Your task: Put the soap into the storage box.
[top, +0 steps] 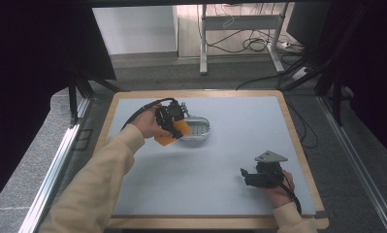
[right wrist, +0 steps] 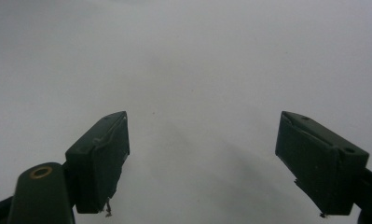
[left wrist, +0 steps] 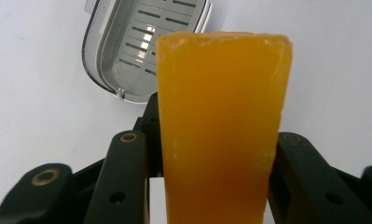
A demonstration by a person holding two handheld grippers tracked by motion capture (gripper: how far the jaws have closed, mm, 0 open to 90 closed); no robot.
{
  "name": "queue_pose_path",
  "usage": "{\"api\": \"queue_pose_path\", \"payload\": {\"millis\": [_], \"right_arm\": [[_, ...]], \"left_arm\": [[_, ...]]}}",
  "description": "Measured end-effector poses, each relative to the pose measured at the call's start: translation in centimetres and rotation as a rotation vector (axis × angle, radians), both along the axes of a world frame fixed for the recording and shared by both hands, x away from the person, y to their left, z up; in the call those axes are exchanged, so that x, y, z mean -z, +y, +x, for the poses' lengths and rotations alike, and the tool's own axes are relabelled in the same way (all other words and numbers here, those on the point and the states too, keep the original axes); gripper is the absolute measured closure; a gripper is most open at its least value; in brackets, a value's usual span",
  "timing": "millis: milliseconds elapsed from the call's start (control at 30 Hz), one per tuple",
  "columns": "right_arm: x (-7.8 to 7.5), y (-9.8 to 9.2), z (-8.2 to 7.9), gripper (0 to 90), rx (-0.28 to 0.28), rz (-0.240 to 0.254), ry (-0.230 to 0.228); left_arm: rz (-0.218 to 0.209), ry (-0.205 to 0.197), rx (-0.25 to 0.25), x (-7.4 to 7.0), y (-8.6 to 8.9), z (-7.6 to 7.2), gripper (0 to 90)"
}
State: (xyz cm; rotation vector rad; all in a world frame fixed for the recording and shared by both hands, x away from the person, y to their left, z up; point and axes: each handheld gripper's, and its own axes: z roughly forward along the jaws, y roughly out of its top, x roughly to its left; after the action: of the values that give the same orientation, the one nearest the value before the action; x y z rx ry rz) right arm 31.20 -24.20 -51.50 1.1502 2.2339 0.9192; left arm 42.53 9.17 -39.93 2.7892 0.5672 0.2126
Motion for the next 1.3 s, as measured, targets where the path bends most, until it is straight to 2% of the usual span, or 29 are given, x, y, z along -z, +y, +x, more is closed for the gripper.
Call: {"api": "queue_pose_path", "payload": {"millis": [367,467,633,933,1300], "right_arm": [[0.1,0.0,0.0,18.0,0.001,-0.001,0.002],[0.1,0.0,0.0,18.0,-0.002,-0.003,0.004],[0.0,-0.1,0.0,18.1,0.001,-0.001,0.003],[0.1,-0.1,0.0,18.1,0.002,-0.003,0.005],[0.1,-0.2,0.1,18.1,0.001,-0.009,0.005]], "left_arm": [[0.007,-0.005,0.025,-0.1,-0.7,0.8,61.8],[-0.013,0.0,0.03,-0.2,-0.9,1.2,61.8],[-0.007,-0.01,0.029,-0.4,-1.0,1.7,61.8],[-0.038,0.006,0.036,0.1,-0.9,2.7,61.8],[-0.051,0.008,0.048,0.3,-0.8,3.8,61.8]]}}
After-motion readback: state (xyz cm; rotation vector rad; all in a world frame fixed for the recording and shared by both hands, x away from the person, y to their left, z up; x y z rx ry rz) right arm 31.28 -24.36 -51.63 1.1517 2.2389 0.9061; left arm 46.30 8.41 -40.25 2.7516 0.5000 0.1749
